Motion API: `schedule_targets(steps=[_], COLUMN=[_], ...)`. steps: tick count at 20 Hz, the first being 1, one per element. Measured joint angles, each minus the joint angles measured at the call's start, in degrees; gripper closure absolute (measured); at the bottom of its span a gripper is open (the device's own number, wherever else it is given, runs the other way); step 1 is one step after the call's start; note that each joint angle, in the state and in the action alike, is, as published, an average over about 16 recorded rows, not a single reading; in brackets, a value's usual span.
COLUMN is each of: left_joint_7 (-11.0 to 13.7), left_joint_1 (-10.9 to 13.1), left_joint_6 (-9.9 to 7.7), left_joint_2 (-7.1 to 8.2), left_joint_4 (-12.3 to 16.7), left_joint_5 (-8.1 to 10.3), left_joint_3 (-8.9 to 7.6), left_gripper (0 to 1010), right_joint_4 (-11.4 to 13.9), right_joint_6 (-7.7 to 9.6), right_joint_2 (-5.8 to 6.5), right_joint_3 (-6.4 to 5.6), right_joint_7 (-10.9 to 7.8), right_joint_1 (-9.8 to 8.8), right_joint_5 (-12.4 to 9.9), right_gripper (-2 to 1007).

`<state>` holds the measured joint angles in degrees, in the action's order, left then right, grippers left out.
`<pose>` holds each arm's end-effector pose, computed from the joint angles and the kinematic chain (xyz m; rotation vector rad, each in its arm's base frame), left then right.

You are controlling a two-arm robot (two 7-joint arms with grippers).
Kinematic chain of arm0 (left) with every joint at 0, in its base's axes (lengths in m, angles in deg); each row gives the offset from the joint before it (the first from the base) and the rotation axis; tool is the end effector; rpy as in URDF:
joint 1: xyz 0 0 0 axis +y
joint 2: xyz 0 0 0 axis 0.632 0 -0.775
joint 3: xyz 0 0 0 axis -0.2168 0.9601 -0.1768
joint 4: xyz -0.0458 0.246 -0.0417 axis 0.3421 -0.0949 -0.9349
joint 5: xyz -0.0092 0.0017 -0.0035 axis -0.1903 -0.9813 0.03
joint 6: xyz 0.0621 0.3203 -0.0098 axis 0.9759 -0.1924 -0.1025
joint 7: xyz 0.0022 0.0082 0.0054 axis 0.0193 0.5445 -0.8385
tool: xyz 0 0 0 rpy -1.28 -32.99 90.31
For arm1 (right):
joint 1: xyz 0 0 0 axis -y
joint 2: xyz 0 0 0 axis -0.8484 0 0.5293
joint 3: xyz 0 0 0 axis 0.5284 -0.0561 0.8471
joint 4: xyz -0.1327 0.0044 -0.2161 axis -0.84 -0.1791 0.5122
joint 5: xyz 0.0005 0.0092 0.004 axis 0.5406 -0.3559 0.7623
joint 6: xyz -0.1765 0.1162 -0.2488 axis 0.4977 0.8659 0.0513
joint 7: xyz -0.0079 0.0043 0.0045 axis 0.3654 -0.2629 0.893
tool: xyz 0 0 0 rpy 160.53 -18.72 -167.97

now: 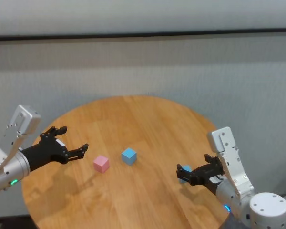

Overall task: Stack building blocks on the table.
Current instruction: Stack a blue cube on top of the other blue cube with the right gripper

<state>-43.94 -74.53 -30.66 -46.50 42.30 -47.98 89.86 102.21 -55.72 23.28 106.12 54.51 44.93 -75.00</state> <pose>0.4330 0.0847 -0.2435 0.2742 -0.1286 0.8603 0.3737 0.0414 -0.2575 -0.4129 0.1446 -1.2189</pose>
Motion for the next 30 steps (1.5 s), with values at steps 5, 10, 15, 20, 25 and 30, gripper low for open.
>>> schedule_targets(steps=[5, 10, 15, 20, 25, 30], left_joint_7=[0.00, 0.00, 0.00, 0.00, 0.00, 0.00], left_joint_1=[-0.02, -0.03, -0.04, -0.05, -0.05, -0.05], left_joint_6=[-0.01, -0.02, -0.02, -0.02, -0.02, -0.02], left_joint_2=[-0.02, -0.03, -0.04, -0.04, -0.04, -0.04], left_joint_4=[-0.02, -0.03, -0.03, -0.03, -0.03, -0.03], left_joint_5=[0.00, 0.00, 0.00, -0.01, -0.01, -0.01], left_joint_3=[0.02, 0.02, 0.03, 0.03, 0.03, 0.03], left_gripper=[8, 8, 8, 8, 8, 8], right_joint_4=[-1.03, -1.97, -3.04, -4.22, -5.35, -6.45], right_joint_6=[0.77, 1.38, 1.74, 1.70, 1.50, 1.11], right_joint_2=[-0.99, -2.31, -3.84, -5.44, -6.74, -7.68], right_joint_3=[0.59, 0.41, -0.39, -1.47, -2.36, -2.93], right_joint_7=[0.47, 1.14, 1.75, 1.99, 1.87, 1.56], right_joint_1=[0.62, 0.85, 0.82, 0.74, 0.67, 0.75], right_joint_5=[1.64, 2.53, 2.66, 2.33, 2.05, 2.15], right_gripper=[4, 4, 4, 4, 4, 4])
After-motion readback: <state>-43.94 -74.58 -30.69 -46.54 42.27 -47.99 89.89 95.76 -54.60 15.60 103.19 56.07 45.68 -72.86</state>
